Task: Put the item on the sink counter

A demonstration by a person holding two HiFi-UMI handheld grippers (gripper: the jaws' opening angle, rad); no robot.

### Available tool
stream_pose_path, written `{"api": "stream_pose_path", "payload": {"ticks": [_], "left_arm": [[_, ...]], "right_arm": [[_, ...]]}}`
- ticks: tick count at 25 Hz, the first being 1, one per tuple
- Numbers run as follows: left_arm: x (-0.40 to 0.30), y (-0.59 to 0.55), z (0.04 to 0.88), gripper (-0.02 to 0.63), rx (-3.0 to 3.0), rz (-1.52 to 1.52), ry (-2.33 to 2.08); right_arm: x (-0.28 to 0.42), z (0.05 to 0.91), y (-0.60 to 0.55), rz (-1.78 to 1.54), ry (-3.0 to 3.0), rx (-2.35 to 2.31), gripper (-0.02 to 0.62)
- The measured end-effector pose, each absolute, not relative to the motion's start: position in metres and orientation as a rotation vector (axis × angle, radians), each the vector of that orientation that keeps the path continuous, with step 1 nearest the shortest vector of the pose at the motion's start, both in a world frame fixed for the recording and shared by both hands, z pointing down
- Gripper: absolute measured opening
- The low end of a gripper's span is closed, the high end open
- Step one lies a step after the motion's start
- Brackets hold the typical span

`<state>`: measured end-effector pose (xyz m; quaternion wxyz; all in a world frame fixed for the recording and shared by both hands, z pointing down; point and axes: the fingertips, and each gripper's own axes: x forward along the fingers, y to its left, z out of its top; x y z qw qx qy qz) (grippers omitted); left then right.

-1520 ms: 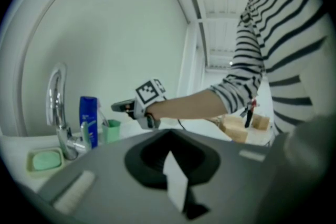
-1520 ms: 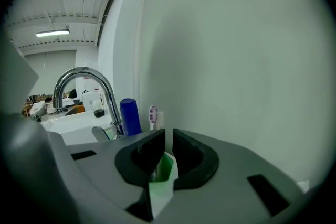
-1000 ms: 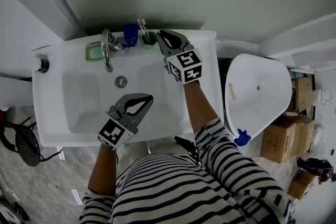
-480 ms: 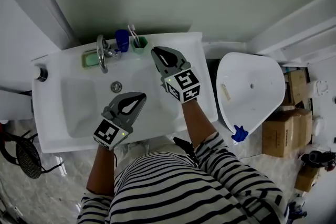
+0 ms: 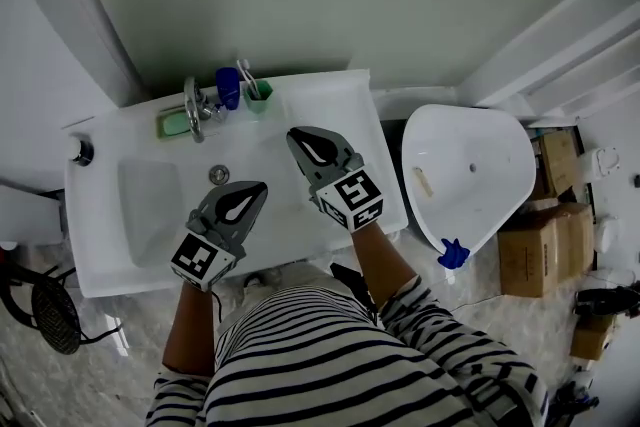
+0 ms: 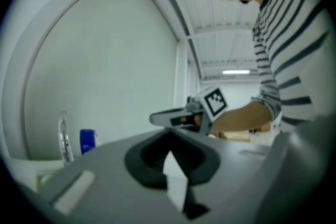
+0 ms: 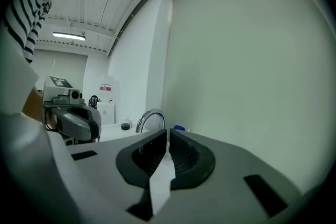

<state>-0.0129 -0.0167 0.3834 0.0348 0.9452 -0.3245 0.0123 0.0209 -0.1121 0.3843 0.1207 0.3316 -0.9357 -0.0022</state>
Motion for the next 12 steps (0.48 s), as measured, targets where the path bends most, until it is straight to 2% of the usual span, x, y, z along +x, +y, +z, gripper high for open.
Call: {"api": "stream_pose_path", "payload": {"ticks": [12], "left_arm": [[-0.02,0.008,0.367,0.006,2.908,-0.01,-1.008]], "right_arm": [[0.022,0.372,-0.046,0.034,-2.797,0.9,0.017]]}}
